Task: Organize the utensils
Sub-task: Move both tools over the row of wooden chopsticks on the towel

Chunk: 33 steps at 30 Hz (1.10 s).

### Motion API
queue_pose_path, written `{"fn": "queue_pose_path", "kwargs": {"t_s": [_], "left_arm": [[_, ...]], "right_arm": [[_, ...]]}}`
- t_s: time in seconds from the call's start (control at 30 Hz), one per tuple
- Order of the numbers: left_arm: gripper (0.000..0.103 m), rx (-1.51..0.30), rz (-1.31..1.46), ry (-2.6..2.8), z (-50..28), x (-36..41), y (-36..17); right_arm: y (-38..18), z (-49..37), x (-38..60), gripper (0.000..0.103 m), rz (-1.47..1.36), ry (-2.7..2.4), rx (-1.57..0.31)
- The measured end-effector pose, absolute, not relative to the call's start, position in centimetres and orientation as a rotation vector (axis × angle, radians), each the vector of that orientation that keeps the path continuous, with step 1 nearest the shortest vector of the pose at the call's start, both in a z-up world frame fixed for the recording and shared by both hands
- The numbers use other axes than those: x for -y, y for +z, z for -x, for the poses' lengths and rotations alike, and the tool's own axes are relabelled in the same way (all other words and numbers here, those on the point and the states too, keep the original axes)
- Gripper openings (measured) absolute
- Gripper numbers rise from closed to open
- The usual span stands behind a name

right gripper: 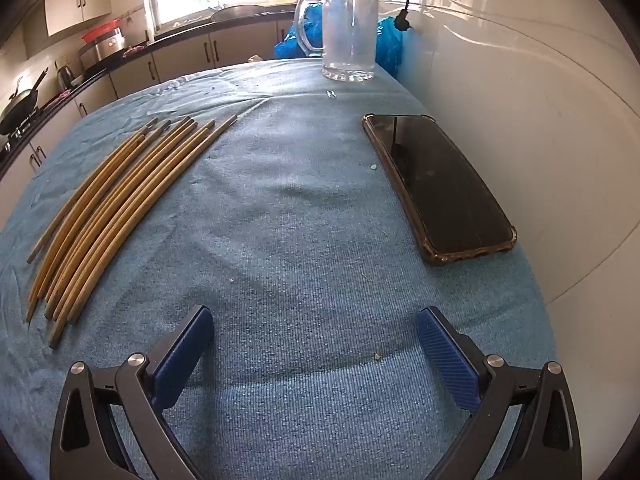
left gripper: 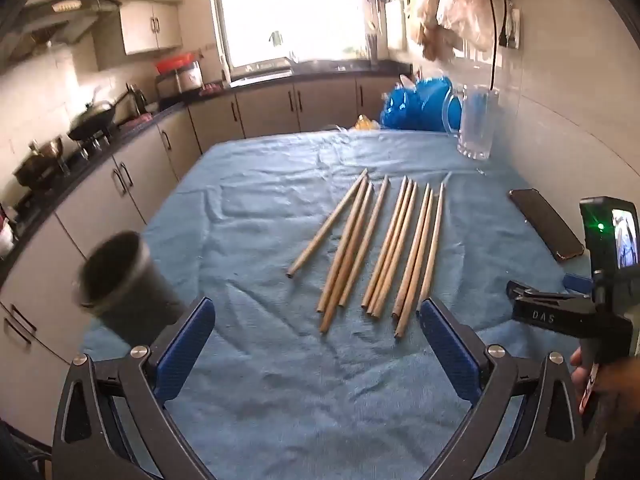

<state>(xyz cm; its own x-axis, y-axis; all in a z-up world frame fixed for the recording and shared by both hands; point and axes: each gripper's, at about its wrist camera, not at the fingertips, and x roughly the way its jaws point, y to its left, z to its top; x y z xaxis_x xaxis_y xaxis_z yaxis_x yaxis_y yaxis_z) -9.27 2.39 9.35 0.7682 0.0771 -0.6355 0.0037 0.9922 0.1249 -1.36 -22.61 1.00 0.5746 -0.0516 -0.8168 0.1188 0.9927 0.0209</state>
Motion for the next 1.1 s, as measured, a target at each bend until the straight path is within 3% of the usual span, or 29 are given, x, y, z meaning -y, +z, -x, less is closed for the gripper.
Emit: {"fn": "queue_pose_path", "kwargs": {"t_s": [0.03, 0.1, 0.47, 1.1], "left_arm": [[0.102, -0.684, -0.13, 0.047, 9.3, -2.7, 9.4], [0.102, -0.652, -0.157, 0.071, 10.2, -2.8, 10.4], [0.102, -0.612, -0.097, 0.043, 12.4, -4.2, 12.0], [0.102, -0.557, -0.033, 0.005, 15.9, -5.6, 13.7]], "right_arm": [[1.4, 1.8, 22.6, 0.09, -0.084, -0.107, -0.937], [2.6, 2.9, 22.4, 0.086, -0.114, -0.109, -0.891], [8.9, 10.1, 20.0, 0.086, -0.214, -0.123, -0.627], [13.2, 15.9, 17.0, 0.086, -0.156, -0.151, -0.444]]}}
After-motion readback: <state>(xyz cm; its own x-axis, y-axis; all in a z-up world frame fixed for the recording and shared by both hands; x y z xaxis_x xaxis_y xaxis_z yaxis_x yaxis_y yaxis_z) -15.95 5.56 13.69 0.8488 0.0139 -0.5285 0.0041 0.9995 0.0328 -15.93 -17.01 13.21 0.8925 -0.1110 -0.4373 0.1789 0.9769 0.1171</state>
